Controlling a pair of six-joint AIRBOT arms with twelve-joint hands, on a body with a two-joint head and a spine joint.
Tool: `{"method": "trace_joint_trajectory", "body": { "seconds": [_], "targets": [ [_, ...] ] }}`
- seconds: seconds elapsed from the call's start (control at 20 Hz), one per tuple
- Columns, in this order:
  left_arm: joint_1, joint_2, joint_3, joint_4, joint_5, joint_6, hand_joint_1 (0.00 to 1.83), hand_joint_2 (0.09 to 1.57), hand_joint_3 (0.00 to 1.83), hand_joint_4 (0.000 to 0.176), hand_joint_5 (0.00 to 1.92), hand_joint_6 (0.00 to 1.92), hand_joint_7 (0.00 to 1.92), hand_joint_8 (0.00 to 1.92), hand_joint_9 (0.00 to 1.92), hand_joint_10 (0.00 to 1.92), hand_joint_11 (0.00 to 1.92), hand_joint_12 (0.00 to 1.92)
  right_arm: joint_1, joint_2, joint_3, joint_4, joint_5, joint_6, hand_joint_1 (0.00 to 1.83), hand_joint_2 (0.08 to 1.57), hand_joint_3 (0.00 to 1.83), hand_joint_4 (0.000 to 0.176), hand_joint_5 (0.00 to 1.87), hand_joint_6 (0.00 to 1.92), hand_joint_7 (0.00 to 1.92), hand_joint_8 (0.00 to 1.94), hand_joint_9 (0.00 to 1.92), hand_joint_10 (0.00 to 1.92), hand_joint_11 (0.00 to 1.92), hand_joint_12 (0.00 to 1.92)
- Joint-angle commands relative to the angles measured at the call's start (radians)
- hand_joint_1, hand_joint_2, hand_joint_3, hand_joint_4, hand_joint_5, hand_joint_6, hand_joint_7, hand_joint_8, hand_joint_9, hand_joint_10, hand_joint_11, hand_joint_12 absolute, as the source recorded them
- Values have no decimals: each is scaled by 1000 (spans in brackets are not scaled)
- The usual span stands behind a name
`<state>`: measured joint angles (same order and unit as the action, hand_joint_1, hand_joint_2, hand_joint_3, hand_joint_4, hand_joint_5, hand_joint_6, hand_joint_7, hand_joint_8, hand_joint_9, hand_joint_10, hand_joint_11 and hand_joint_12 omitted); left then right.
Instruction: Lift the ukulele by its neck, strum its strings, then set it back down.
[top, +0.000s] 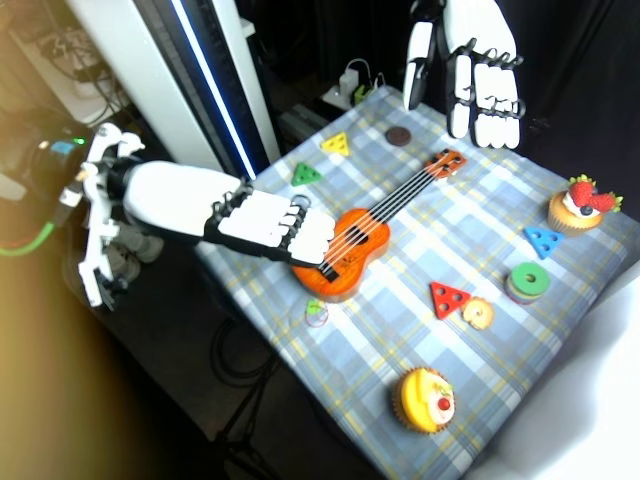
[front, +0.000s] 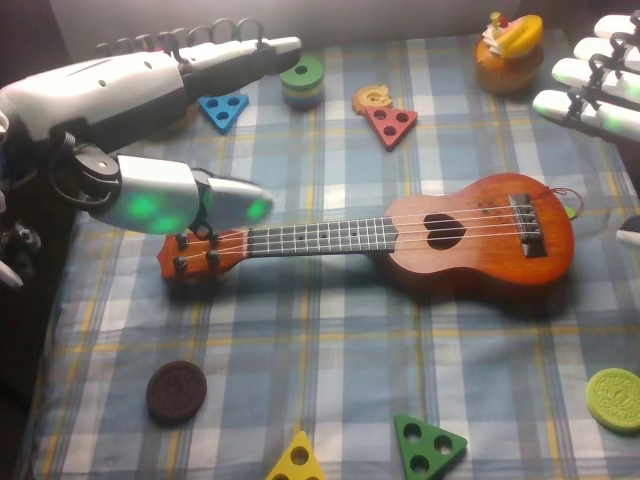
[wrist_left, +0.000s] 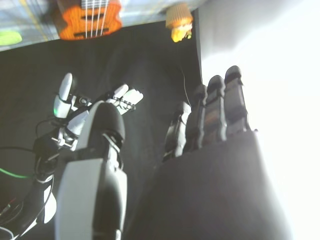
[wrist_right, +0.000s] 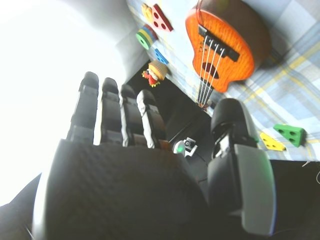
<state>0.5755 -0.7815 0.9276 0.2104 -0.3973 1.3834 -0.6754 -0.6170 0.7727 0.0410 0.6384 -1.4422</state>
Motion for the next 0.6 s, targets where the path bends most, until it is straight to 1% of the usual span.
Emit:
{"method": "trace_joint_trajectory", "body": {
  "seconds": [0.0,0.05,0.1,0.15,0.2,0.25,0.3,0.35,0.45,0.5,0.55],
  "targets": [
    [-18,-4,1,-11,-109,-4,472,1144,26,65,0,0,0,0,0,0,0,0,16,6,-2,3,119,-6,326,1283,34,0,0,0,0,0,0,0,0,0],
    [-22,-10,4,-11,-106,-4,450,1150,24,67,0,0,0,0,0,0,0,0,16,5,-2,3,123,-6,335,1287,26,0,0,0,0,0,0,0,0,0],
    [-25,-18,6,-10,-103,-4,375,1160,24,75,0,0,0,0,0,0,0,0,16,2,-2,3,127,-6,299,1289,22,0,0,0,0,0,0,0,0,0],
    [-26,-20,6,-10,-103,-4,375,1160,24,75,0,0,0,0,0,0,0,0,16,2,-2,3,127,-6,299,1289,22,0,0,0,0,0,0,0,0,0],
    [-26,-31,12,-10,-104,-4,361,1162,21,88,0,0,0,0,0,0,0,0,16,1,-2,3,127,-6,311,1288,16,0,0,0,0,0,0,0,0,0],
    [-26,-40,17,-13,-104,-5,423,1160,16,89,0,0,0,0,0,0,0,0,16,0,-2,3,127,-6,338,1282,10,0,0,0,0,0,0,0,0,0],
    [-23,-52,23,-20,-103,-5,437,1158,13,107,0,0,0,0,0,0,0,0,16,-3,-2,4,128,-6,343,1273,4,0,0,0,0,0,0,0,0,0],
    [-16,-61,28,-28,-102,-5,464,1153,9,116,0,0,0,0,0,0,0,0,16,-5,-1,6,128,-6,363,1265,0,0,0,0,0,0,0,0,0,0],
    [7,-86,48,-55,-89,-5,545,1133,0,102,0,0,0,0,0,0,0,0,16,-14,1,12,127,-6,351,1259,0,0,0,0,0,0,0,0,0,0],
    [12,-92,55,-60,-80,-5,564,1134,0,86,0,0,0,0,0,0,0,0,16,-18,3,15,127,-6,366,1262,0,0,0,0,0,0,0,0,0,0],
    [19,-104,66,-65,-61,-5,555,1149,5,68,0,0,0,0,0,0,0,0,16,-20,5,19,127,-6,343,1281,7,0,0,0,0,0,0,0,0,0]
  ]
}}
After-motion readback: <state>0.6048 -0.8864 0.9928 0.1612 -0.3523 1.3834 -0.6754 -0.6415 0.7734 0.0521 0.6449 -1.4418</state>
